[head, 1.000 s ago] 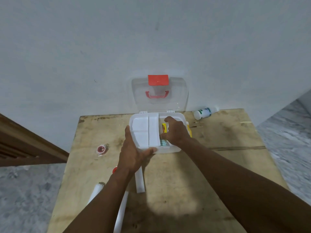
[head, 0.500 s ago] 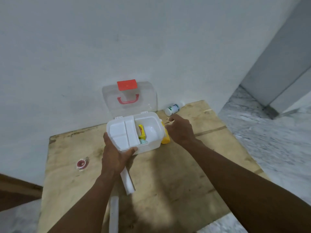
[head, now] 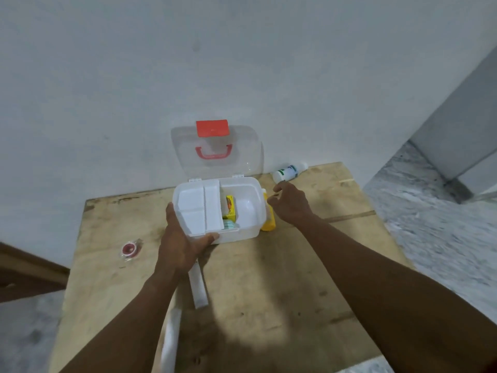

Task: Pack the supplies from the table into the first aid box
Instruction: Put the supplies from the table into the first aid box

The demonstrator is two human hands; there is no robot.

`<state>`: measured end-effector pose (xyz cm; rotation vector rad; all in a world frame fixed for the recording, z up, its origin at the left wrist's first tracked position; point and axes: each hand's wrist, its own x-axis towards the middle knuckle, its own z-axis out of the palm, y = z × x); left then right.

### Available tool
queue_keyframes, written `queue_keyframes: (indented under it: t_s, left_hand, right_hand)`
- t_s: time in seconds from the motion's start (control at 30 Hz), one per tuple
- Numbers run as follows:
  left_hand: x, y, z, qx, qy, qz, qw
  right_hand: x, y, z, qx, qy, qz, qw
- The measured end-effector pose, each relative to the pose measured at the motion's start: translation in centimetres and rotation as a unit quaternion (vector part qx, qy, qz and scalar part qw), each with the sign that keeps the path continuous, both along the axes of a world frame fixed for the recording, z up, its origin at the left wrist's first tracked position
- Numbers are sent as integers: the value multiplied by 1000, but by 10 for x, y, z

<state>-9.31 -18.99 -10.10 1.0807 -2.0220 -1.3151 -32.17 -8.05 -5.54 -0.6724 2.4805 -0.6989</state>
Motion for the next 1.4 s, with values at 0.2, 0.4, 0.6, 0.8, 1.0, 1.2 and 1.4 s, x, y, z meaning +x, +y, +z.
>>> queue_keyframes:
  t_s: [0.2,0.4,0.6,0.8,1.0,1.2,1.4]
  left_hand:
    - [0,4,8,2,3,0,1000]
    - [-2,2,8,2,-14,-3,1000]
    - [-1,1,4,-2,-18,-1,1000]
    - [0,4,10,4,8,-16,1000]
    - [0,5,9,8,24,-12,1000]
    - [4,3,5,3,25,-12,1000]
    - [4,0,1,3,31,-9,999]
  right_hand:
    - [-29,-31,-20,22,-26,59,998]
    - [-46,-47,-33,67,-66,128,987]
    - [-50,-45,-38,48,-69,137,987]
    - [-41,-14,-32,-54,-81,73,992]
    - [-20,28,-8,-155,-31,36,987]
    - [-2,43,26,-261,90,31,961]
    - [19,23,47,-337,90,31,937]
